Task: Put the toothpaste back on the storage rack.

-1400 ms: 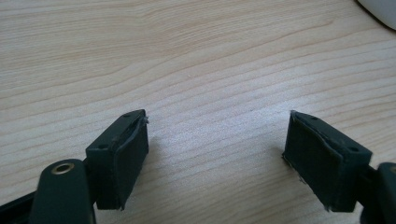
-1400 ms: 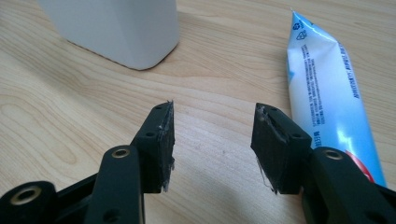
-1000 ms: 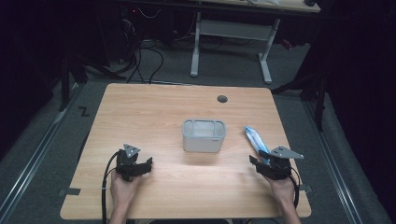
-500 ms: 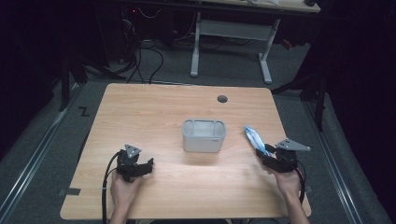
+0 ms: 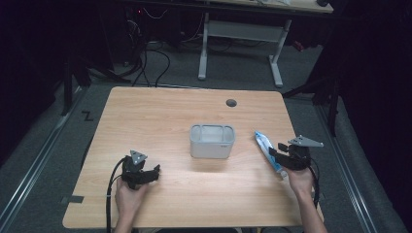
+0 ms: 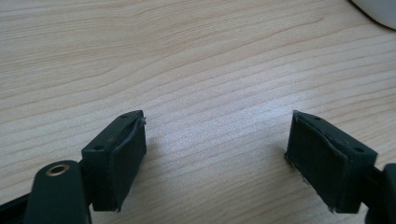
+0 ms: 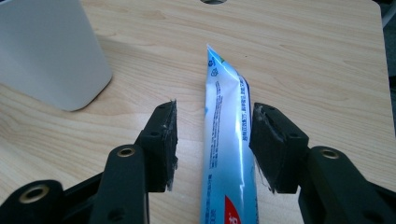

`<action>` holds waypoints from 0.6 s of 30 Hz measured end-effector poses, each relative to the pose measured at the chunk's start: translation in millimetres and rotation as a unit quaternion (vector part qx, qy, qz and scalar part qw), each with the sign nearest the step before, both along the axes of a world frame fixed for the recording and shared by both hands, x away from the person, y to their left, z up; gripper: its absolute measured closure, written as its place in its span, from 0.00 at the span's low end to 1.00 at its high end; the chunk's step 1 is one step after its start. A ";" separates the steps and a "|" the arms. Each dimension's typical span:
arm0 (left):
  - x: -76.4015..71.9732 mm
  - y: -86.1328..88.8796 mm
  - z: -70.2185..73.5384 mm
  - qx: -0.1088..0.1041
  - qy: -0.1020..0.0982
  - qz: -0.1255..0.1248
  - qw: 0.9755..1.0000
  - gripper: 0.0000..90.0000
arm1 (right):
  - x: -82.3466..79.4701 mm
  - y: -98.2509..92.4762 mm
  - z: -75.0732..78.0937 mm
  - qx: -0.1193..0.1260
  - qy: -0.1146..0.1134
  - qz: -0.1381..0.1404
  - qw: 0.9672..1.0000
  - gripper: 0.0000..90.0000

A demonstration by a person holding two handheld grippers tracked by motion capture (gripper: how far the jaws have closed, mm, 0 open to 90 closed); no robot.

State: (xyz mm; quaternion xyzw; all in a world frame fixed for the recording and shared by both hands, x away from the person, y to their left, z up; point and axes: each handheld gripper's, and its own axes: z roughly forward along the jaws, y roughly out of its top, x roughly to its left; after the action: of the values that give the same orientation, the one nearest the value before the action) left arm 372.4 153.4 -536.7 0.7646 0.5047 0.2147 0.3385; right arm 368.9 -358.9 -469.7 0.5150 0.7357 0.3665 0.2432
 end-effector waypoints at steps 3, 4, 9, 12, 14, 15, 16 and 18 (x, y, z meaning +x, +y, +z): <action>0.0 -0.1 0.0 0.000 0.000 0.000 1.000 0.22 | 4.9 0.8 1.2 0.000 0.002 -0.001 1.000 0.57; 0.0 -0.1 0.0 0.000 0.000 0.000 1.000 0.23 | 7.7 1.6 1.6 -0.002 0.002 0.001 1.000 0.57; -0.2 -0.2 0.0 0.000 0.000 0.001 1.000 0.23 | 16.0 3.2 0.2 -0.008 0.012 0.000 1.000 0.57; -0.2 -0.2 0.0 0.000 0.000 0.001 1.000 0.23 | 21.7 3.7 -0.7 -0.008 0.021 -0.006 1.000 0.57; -0.3 -0.2 0.0 0.000 0.000 0.001 1.000 0.23 | 26.4 4.0 -1.7 -0.014 0.025 -0.007 1.000 0.57; -0.2 -0.2 0.0 0.000 0.000 0.001 1.000 0.23 | 29.0 4.1 -2.3 -0.014 0.028 -0.009 0.999 0.57; -0.2 -0.2 0.0 0.000 0.000 0.001 1.000 0.23 | 30.5 4.2 -2.9 -0.014 0.031 -0.010 0.999 0.57; -0.3 -0.2 0.0 -0.001 -0.001 0.001 1.000 0.23 | 34.3 3.9 -5.7 -0.017 0.038 -0.012 0.999 0.57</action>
State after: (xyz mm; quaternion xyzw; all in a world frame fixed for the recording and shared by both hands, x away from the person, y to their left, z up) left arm 372.2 153.2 -536.8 0.7637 0.5055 0.2152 0.3390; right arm 403.3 -355.0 -475.4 0.5331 0.7446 0.3307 0.2281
